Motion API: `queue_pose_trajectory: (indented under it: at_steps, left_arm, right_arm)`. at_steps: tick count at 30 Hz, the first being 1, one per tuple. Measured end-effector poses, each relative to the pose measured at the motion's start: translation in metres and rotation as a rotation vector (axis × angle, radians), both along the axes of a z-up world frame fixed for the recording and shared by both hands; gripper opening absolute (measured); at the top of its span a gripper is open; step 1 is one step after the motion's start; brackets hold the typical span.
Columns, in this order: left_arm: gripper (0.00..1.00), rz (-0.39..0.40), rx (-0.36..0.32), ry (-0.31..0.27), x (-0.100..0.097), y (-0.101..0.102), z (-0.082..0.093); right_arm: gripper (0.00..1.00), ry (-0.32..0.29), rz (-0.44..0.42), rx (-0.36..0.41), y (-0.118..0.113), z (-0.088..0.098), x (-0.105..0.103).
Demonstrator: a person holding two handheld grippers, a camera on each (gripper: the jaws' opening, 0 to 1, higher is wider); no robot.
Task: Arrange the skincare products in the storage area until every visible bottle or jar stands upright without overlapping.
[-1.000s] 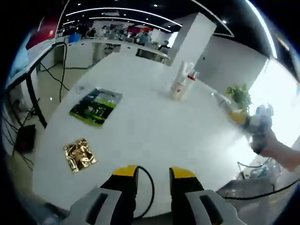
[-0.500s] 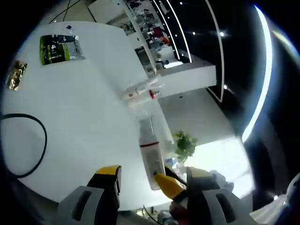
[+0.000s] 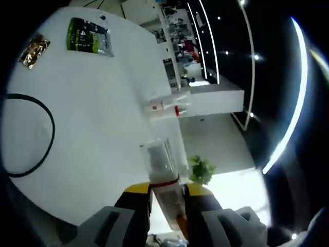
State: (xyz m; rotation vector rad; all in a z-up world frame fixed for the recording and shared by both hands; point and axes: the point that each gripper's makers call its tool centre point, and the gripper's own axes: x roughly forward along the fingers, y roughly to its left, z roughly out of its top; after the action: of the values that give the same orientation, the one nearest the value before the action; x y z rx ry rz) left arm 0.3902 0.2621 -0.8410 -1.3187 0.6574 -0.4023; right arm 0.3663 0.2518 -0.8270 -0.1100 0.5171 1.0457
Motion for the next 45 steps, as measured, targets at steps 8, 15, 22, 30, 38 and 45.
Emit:
queue_pose_trajectory:
  at_steps: [8, 15, 22, 30, 38, 45]
  left_arm:
    - [0.21, -0.076, 0.19, -0.237, 0.004, -0.005, 0.018]
    - [0.2, -0.185, 0.326, -0.355, 0.0, -0.008, 0.024]
    - [0.2, -0.293, 0.505, -0.457, -0.008, -0.005, 0.02]
    - [0.2, -0.415, 0.588, -0.571, -0.02, -0.013, 0.024]
    - [0.2, -0.59, 0.558, -0.756, -0.049, -0.042, 0.039]
    - [0.2, -0.633, 0.527, -0.795, -0.058, -0.051, 0.042]
  right_arm:
    - [0.22, -0.051, 0.036, -0.082, -0.001, -0.009, -0.001]
    - [0.26, 0.043, 0.037, -0.046, -0.002, -0.012, -0.008]
    - [0.35, 0.091, 0.056, 0.011, -0.009, 0.0, -0.009]
    - [0.37, 0.196, 0.068, 0.203, -0.012, 0.038, -0.011]
    - [0.31, 0.257, 0.157, 0.188, -0.007, 0.043, -0.014]
    - [0.24, 0.243, 0.226, 0.17, -0.003, 0.049, -0.02]
